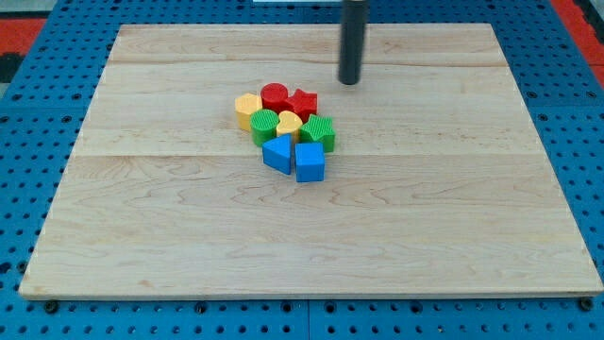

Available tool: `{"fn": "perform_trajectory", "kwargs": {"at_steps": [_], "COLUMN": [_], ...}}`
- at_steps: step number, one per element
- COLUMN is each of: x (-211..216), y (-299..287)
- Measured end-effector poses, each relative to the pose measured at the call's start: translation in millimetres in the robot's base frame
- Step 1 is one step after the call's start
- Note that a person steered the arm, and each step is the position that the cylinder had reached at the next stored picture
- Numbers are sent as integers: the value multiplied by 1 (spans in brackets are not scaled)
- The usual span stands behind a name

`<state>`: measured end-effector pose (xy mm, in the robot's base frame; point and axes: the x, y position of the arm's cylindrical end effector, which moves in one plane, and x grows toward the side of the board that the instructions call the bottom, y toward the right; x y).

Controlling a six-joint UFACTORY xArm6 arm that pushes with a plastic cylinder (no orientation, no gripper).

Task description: Separate the stars

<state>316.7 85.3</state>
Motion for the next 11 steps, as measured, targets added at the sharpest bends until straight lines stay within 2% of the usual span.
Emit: {"fn": "perform_trajectory", "kwargs": {"at_steps": [1, 2, 3, 5, 6, 9, 11], "x": [53, 98, 90, 45, 31, 35, 35], "y": [13, -8, -68, -111, -114, -106, -123]}}
